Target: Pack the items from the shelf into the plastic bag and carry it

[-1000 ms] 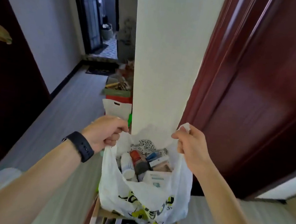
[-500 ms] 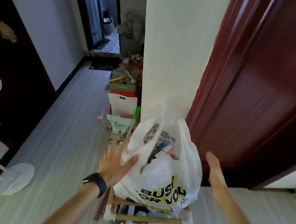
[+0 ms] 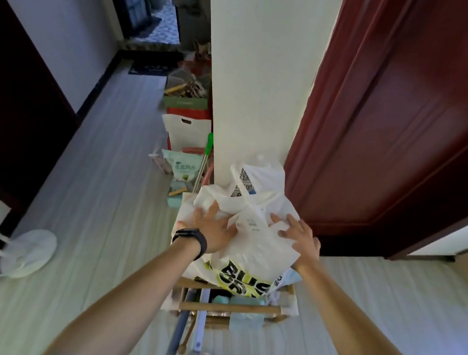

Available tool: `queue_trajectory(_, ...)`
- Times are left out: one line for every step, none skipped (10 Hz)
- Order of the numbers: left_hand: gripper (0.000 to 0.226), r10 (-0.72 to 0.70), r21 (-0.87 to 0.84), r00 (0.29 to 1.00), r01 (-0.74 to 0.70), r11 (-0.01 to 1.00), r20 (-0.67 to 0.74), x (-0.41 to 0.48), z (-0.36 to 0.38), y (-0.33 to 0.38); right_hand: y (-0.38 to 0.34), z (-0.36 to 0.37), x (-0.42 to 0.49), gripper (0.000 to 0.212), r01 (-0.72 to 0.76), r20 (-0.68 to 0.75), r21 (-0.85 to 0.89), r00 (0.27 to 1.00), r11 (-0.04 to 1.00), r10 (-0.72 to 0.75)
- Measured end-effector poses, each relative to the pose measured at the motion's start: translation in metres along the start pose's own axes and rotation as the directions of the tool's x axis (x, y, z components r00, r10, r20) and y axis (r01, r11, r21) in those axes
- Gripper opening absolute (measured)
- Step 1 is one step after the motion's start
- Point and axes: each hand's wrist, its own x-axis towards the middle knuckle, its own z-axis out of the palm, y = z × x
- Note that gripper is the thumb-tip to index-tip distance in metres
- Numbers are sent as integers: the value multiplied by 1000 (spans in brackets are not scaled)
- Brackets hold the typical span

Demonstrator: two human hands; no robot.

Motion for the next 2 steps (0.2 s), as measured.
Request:
queue_trajectory(41, 148, 13, 984, -150, 989, 96, -10, -42, 4, -2, -27, 7, 44, 46, 60, 42, 997, 998, -48)
queue_trajectory(32, 97, 99, 991, -88, 991, -93, -13, -98, -2, -7, -72, 12, 27, 175, -51, 127, 984, 976, -170)
